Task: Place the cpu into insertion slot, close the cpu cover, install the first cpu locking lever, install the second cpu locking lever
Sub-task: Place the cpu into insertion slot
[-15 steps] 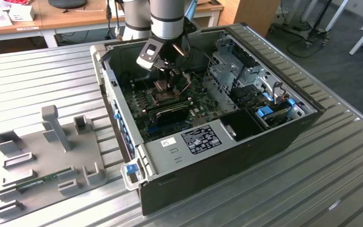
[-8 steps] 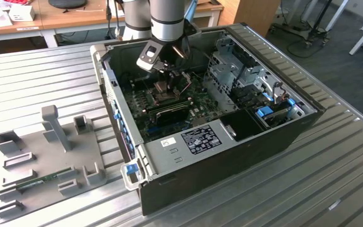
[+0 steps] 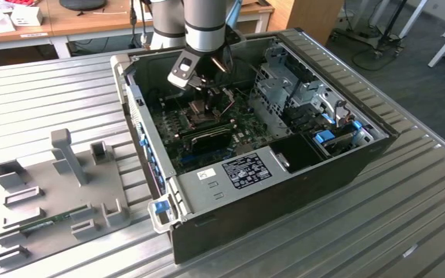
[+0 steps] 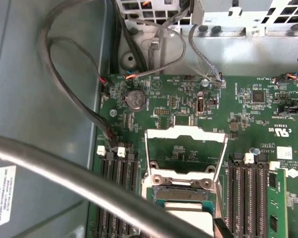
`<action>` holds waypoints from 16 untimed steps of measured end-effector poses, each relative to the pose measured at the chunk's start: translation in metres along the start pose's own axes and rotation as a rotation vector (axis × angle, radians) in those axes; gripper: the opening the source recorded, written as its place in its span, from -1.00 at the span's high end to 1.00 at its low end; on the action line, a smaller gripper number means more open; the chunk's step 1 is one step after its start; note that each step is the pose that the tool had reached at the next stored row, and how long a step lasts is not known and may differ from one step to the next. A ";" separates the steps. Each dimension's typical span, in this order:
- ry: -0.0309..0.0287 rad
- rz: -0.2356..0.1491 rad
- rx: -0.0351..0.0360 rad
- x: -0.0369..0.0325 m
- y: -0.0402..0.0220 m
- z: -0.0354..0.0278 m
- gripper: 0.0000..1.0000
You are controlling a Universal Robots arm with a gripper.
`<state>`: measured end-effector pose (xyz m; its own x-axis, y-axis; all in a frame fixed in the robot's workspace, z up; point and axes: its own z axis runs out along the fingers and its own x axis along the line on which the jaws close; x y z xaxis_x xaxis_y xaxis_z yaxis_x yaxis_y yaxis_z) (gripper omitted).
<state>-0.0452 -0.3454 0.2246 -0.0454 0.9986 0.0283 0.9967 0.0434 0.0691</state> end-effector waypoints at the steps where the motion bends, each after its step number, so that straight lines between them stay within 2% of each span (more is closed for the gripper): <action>1: 0.0001 -0.003 0.0000 0.0000 0.0000 0.0001 -0.08; 7: 0.0004 -0.003 -0.0002 0.0000 0.0002 0.0016 -0.08; 16: -0.0016 0.023 -0.0007 -0.0003 -0.0003 0.0101 -0.08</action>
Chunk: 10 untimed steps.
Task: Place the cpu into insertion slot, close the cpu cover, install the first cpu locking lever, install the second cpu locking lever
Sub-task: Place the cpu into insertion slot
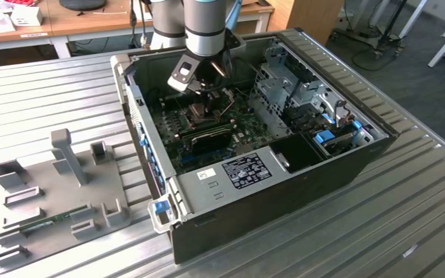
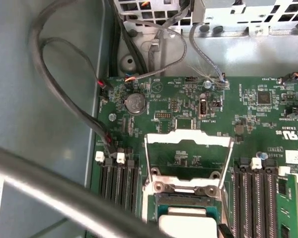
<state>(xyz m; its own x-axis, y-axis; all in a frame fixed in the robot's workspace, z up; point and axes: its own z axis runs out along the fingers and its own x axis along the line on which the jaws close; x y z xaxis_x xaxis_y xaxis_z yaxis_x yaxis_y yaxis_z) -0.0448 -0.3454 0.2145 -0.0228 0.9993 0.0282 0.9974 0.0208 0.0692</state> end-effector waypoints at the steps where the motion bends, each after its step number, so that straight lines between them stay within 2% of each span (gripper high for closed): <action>1: -0.0007 0.009 -0.0002 0.0000 -0.0001 0.0006 -0.08; 6: -0.0026 0.037 -0.0010 0.0000 -0.0001 0.0017 -0.08; 10: -0.0028 0.038 -0.0010 -0.0001 -0.0002 0.0018 -0.08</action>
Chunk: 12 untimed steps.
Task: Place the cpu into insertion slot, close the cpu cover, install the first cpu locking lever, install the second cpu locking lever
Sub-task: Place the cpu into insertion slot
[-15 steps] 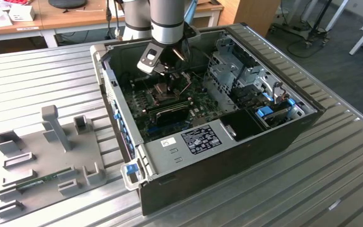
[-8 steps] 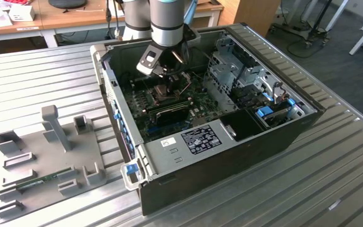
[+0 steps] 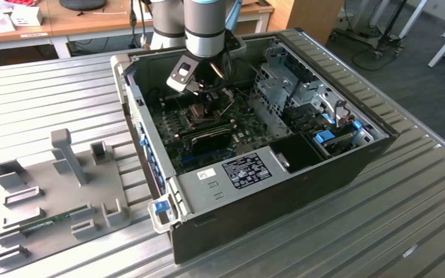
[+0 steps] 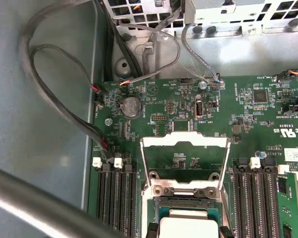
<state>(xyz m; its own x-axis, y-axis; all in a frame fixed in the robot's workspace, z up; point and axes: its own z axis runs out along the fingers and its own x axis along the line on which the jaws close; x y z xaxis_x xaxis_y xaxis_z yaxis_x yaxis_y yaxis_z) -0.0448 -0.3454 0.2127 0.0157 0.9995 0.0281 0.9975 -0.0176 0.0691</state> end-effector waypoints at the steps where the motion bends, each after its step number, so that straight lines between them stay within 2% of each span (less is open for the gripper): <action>1: 0.0004 0.000 -0.0003 0.0001 0.0000 0.0010 -0.08; 7: 0.0005 -0.005 0.0001 -0.0002 -0.0005 0.0069 -0.08; 12: 0.0010 -0.016 0.0005 -0.0002 -0.0006 0.0077 -0.08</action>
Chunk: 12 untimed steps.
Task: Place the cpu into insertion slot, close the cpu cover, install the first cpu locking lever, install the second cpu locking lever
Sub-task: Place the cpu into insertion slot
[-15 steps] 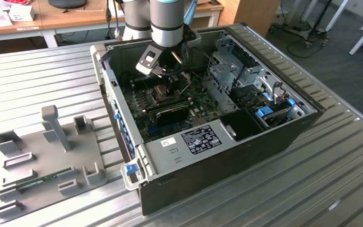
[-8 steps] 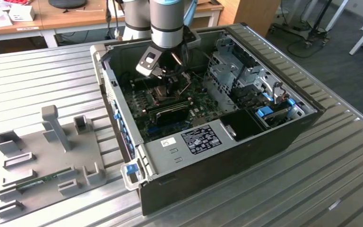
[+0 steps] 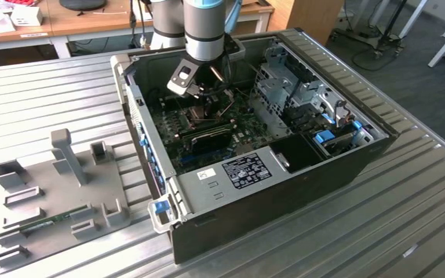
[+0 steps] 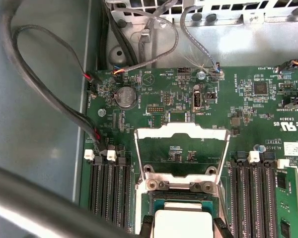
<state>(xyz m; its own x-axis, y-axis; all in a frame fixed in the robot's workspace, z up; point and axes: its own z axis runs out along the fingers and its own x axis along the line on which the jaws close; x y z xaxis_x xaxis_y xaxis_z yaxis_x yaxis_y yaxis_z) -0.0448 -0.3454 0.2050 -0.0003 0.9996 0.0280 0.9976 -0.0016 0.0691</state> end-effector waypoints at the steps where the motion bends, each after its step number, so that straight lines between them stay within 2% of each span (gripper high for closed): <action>1: 0.0001 0.000 0.0000 0.0000 0.0000 0.0000 -0.08; 12: 0.0007 -0.007 0.0001 0.0023 -0.0001 0.0028 -0.08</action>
<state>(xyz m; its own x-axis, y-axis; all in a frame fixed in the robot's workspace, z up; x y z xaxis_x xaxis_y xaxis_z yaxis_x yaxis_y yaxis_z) -0.0448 -0.3430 0.2022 -0.0072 0.9996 0.0282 0.9976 0.0052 0.0692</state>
